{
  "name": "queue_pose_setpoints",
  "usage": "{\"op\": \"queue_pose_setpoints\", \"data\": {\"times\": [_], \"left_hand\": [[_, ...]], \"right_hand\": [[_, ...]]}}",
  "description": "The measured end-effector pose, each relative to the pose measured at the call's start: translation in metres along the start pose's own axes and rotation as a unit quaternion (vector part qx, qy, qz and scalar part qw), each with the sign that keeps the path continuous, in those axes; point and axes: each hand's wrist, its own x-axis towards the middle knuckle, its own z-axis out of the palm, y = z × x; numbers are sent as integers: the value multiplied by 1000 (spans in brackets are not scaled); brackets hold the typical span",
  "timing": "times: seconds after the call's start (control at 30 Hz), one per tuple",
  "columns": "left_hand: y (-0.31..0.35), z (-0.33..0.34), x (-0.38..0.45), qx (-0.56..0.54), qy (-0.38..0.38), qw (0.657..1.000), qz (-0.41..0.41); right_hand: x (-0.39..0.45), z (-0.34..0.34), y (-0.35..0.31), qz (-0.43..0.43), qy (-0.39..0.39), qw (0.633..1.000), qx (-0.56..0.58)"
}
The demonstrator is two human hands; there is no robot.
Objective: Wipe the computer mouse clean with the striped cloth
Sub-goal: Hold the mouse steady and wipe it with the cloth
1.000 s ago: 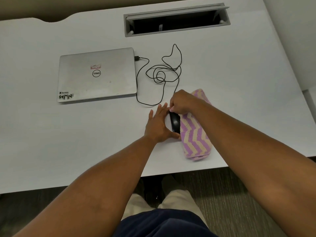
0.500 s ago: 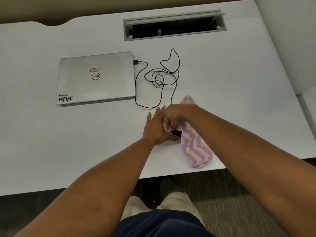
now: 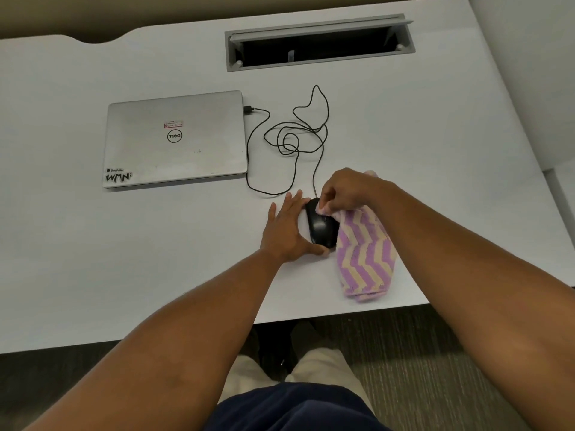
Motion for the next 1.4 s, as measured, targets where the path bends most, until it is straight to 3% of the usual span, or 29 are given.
{"op": "queue_pose_setpoints", "data": {"times": [0.1,0.2,0.33,0.57,0.83,1.13,1.4], "left_hand": [[0,0,0,-2,2,1000,0],[-1,1,0,-3,4,1000,2],[-1,1,1,-6,6,1000,9],[0,-1,0,-26,-4,1000,10],[2,-2,-2,-19,0,1000,5],[4,-2,-2,-1,-7,1000,1],[1,-1,-1,-5,-1,1000,3]], "right_hand": [[4,6,-2,-9,70,998,-7],[6,11,-8,-17,81,996,-26],[1,13,-14,-46,45,997,-47],[-13,25,-27,-86,-85,990,-68],[-26,29,-7,-54,-96,992,-59],[-32,22,27,-24,48,996,66],[-9,27,17,-13,138,989,57]]}}
